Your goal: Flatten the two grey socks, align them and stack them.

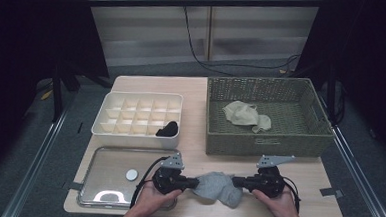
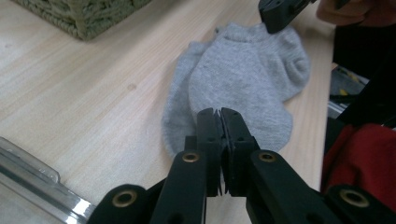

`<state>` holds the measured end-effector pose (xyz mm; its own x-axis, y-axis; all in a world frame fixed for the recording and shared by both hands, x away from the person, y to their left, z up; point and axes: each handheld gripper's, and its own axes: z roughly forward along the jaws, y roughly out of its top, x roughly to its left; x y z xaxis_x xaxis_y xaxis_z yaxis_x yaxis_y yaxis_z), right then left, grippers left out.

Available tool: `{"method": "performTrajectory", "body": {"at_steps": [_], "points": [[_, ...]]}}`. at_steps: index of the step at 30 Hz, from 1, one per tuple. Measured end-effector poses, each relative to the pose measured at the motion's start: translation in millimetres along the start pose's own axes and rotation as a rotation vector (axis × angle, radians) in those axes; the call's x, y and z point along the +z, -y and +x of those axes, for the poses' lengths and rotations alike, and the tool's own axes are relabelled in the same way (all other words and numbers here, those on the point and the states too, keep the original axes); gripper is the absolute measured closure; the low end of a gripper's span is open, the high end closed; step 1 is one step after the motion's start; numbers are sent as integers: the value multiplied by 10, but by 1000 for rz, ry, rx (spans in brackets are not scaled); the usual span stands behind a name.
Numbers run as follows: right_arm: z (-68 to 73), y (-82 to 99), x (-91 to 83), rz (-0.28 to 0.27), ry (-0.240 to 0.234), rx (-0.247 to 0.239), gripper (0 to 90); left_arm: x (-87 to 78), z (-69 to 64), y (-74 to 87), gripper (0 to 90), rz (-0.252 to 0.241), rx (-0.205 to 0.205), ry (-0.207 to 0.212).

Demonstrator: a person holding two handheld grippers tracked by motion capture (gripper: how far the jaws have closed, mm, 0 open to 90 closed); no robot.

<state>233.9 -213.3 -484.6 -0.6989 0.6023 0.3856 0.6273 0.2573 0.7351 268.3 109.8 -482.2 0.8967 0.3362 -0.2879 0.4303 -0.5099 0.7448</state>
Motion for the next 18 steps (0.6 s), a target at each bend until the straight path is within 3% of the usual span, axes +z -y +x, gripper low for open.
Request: {"method": "performTrajectory", "body": {"at_steps": [13,18], "points": [[-64,-248,51,-17,-18,-13,889,-133,32,-5,874,-31,-9,-13],[-59,-259,37,-17,-17,-11,889,-153,23,-22,874,-41,-3,-22]]}}
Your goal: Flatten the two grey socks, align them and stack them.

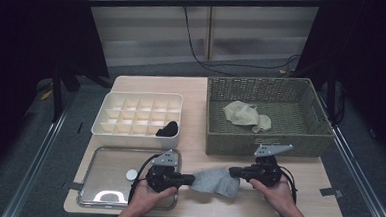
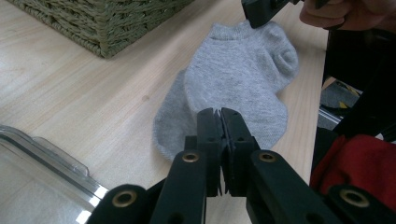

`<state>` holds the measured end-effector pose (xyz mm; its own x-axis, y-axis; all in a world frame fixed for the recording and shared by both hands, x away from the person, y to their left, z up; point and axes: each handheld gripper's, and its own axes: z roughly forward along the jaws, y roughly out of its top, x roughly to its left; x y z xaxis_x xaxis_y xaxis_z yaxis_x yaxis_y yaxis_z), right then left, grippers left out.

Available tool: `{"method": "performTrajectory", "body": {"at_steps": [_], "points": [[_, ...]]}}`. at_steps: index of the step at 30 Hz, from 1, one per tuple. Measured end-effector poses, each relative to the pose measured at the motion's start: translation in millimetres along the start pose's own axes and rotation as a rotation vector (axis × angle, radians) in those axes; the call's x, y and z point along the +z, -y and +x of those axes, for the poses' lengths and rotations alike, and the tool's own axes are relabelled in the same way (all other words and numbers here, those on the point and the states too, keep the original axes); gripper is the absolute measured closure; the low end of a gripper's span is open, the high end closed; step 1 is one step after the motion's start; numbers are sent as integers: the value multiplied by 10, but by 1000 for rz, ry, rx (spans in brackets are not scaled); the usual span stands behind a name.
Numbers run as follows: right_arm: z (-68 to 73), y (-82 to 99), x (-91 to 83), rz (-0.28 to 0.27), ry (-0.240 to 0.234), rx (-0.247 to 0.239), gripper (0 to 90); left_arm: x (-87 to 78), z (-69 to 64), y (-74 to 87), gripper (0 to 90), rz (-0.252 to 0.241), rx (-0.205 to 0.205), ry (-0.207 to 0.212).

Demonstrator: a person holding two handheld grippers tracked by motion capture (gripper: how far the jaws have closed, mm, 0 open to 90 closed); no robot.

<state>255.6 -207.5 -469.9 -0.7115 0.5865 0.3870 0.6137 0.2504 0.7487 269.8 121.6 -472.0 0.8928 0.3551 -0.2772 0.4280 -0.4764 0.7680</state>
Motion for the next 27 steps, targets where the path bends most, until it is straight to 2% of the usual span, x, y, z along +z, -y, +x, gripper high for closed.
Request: {"method": "performTrajectory", "body": {"at_steps": [3,5,12,15,19,27], "points": [[-31,-5,27,-1,4,-2,889,31,50,-13,874,8,-9,-18],[-54,-4,57,9,8,-1,889,65,82,-5,874,20,-14,-14],[-124,87,127,67,30,11,886,123,49,15,873,48,-3,-1],[-116,92,128,60,33,9,871,132,52,28,872,59,0,-7],[-98,93,98,37,49,7,794,140,53,40,870,68,0,-9],[6,142,6,15,54,14,783,136,63,36,846,64,-9,-15]]}}
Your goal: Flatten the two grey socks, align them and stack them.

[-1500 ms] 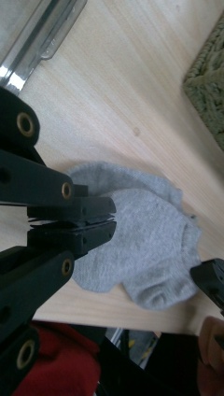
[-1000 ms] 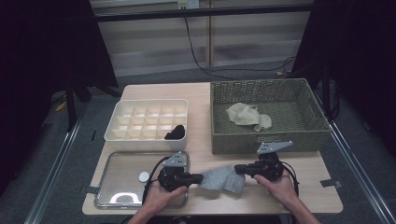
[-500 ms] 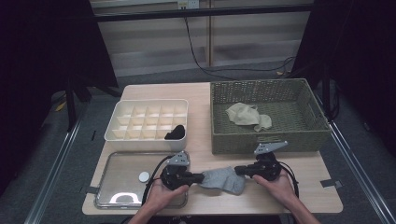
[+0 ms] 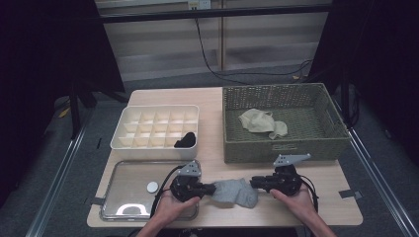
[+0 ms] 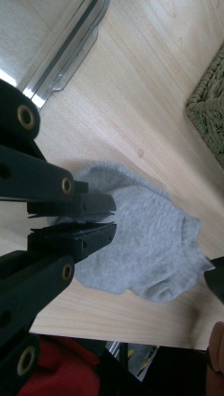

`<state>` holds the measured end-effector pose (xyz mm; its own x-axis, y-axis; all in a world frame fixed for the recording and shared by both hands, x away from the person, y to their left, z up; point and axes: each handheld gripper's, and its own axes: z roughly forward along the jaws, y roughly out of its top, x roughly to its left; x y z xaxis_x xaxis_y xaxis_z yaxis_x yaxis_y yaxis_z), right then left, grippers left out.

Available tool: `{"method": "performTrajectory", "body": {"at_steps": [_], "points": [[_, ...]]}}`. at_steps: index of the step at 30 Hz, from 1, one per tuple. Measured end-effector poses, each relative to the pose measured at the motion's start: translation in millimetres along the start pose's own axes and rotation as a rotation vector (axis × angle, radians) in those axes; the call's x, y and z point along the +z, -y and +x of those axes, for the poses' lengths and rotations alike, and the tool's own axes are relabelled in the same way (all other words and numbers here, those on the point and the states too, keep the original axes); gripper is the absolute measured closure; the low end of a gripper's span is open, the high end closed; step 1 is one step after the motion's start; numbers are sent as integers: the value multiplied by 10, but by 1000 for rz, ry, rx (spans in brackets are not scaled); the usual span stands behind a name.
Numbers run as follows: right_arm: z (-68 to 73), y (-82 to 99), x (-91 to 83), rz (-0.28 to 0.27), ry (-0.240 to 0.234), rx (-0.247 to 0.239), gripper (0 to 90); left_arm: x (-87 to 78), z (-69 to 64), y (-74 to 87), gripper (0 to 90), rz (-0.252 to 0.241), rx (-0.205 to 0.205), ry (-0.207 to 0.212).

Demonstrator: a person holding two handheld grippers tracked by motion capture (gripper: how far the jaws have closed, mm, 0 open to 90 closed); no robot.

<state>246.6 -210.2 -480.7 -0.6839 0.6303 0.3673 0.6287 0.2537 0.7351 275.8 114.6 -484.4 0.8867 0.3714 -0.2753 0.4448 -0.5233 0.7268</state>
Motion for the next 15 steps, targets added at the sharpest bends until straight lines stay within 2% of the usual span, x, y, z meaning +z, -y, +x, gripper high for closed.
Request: {"method": "performTrajectory", "body": {"at_steps": [10,15], "points": [[107,59,-62,-16,-3,-1,792,3,13,-5,865,-4,-3,-4],[108,55,-98,-31,-3,1,790,8,10,-4,865,-6,-12,-4]]}}
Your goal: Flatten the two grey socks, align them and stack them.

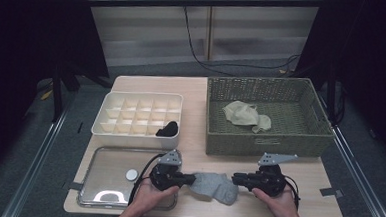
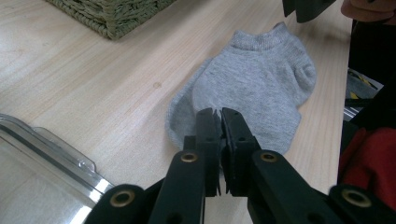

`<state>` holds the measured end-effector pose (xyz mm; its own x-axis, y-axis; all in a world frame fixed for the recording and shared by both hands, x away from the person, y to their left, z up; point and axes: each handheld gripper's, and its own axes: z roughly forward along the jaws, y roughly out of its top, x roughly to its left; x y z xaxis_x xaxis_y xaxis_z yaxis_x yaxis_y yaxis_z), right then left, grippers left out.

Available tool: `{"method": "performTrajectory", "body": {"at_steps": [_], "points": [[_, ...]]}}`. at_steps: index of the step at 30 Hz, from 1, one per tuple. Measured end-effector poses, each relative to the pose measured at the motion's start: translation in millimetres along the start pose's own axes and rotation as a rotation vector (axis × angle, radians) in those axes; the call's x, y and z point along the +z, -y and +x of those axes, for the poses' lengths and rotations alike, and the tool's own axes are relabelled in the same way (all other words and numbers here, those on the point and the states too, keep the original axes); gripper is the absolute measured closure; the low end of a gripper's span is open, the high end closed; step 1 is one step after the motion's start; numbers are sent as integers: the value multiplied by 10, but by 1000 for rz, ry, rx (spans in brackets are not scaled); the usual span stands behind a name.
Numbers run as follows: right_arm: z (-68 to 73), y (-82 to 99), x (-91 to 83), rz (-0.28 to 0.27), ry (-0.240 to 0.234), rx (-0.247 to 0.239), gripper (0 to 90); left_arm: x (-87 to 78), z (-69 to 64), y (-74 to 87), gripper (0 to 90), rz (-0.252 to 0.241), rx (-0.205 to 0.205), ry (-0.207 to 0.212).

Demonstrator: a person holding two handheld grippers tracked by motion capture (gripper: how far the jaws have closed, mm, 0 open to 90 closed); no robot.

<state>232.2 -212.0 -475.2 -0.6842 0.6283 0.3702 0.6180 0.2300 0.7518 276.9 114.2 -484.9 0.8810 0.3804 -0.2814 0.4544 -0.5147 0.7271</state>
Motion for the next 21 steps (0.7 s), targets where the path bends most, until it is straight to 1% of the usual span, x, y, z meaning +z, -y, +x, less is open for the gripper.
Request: {"method": "performTrajectory", "body": {"at_steps": [4,5,7,8,10,12,14,16,17,19,21], "points": [[44,0,-16,-10,-12,3,801,-8,7,0,864,4,2,-5],[78,14,-8,-2,-29,-2,826,-5,9,1,864,9,-1,-8],[92,24,6,4,-37,-3,839,-4,10,1,864,10,-1,-8],[108,50,57,29,-49,-9,845,4,9,3,864,9,-3,-8],[103,72,125,61,-54,-15,849,12,8,5,863,4,-6,-7],[89,80,181,92,-43,-24,849,12,11,6,863,7,-3,-6],[58,87,219,117,-24,-18,851,9,13,6,863,21,4,-2],[21,97,258,138,-8,-24,854,16,13,10,863,27,6,2],[7,98,273,146,-1,-23,855,24,12,15,863,23,8,2],[-27,93,293,151,8,-23,856,25,9,18,863,36,9,6],[-54,84,308,152,22,-22,854,28,11,21,863,38,12,8]]}}
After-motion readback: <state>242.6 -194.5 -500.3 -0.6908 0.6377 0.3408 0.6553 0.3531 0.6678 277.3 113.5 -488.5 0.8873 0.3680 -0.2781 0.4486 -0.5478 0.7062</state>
